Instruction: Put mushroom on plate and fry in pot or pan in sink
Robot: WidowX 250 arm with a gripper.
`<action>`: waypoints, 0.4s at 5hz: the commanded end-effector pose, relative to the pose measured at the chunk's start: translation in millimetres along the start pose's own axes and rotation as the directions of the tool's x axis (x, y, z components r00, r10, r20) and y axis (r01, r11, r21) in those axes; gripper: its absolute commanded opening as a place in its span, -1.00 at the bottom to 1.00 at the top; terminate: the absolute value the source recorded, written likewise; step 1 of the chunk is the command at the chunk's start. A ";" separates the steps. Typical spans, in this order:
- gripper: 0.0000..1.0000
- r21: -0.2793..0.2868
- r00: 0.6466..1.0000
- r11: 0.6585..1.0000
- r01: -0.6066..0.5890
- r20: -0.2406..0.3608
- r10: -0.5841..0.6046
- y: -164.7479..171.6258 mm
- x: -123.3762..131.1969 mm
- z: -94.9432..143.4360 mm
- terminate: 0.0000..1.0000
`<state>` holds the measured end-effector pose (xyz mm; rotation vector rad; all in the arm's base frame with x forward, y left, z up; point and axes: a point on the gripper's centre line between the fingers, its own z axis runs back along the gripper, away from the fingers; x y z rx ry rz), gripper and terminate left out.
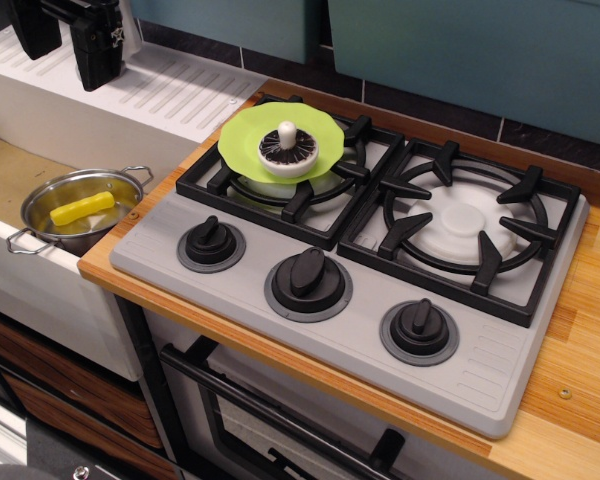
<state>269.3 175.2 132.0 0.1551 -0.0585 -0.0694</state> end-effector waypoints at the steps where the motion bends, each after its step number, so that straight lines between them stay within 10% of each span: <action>1: 1.00 0.054 0.997 0.998 -0.007 0.075 0.003 0.4 9.7 26.8 -1.00; 2: 1.00 0.054 0.997 0.998 -0.007 0.075 0.003 0.4 9.7 26.8 1.00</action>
